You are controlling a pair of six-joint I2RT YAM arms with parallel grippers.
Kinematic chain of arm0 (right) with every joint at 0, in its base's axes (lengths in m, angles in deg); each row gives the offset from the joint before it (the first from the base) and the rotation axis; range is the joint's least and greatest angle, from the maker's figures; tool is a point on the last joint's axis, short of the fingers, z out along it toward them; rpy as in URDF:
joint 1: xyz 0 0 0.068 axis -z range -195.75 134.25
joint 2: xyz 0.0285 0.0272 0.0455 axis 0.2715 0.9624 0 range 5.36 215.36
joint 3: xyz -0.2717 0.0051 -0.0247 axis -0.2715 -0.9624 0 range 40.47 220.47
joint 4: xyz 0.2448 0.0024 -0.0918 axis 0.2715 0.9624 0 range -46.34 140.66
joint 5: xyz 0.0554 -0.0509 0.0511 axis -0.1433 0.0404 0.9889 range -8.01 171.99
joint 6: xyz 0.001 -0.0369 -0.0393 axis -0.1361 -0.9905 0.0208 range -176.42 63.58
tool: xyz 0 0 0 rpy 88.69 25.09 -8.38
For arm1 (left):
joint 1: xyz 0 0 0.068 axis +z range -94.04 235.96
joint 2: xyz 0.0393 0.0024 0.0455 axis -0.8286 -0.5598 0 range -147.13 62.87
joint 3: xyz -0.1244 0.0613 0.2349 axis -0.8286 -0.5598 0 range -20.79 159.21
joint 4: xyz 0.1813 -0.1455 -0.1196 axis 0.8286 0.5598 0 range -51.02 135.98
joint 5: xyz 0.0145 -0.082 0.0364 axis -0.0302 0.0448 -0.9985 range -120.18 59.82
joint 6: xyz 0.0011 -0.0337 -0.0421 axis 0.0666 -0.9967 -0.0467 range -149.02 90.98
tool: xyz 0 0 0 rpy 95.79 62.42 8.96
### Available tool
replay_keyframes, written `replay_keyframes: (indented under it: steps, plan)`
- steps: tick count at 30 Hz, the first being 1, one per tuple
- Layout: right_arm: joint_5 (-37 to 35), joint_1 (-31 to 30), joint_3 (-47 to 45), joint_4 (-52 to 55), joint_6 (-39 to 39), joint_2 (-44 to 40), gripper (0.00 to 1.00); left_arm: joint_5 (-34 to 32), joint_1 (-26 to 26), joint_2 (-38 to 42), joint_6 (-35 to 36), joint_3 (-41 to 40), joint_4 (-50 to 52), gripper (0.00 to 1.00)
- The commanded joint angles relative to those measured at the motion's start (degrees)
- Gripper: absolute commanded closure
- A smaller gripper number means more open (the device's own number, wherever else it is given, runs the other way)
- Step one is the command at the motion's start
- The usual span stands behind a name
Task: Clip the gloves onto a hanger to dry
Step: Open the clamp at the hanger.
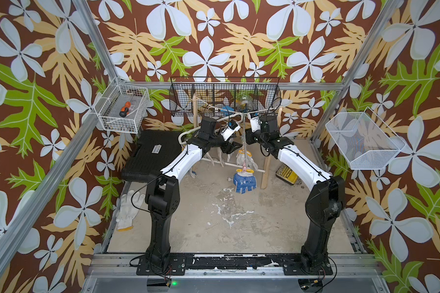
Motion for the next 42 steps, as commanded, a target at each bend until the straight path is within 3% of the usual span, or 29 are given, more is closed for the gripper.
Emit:
replay_keyframes:
  steps: [1,7,16,20,27,32,42]
  plan:
    - [2.89,-0.13,0.06,-0.88,-0.4,0.06,1.0,-0.5,0.36,-1.76,1.15,2.85,-0.4,0.26]
    - [7.83,0.89,1.38,-0.41,-1.54,1.55,1.0,1.65,1.94,-6.92,0.51,9.62,-0.76,0.24]
    - [10.53,2.03,1.98,-0.8,-1.55,2.38,1.0,8.46,3.2,-9.53,-2.17,9.74,-7.76,0.2]
    - [6.17,2.28,4.3,2.67,-1.81,3.24,1.0,10.59,3.67,-9.64,-4.28,9.82,-9.99,0.21]
    - [-4.26,2.33,7.55,6.21,-0.17,5.14,1.0,5.69,3.67,-10.57,-8.74,8.69,-16.81,0.21]
    - [-8.93,2.31,9.2,6.9,1.6,6.6,1.0,6.4,3.62,-12.69,-10.83,8.53,-17.66,0.23]
    - [-5.45,1.41,11.24,3.11,4.42,10.54,1.0,7.89,3.67,-16.31,-14.18,11.86,-21.49,0.23]
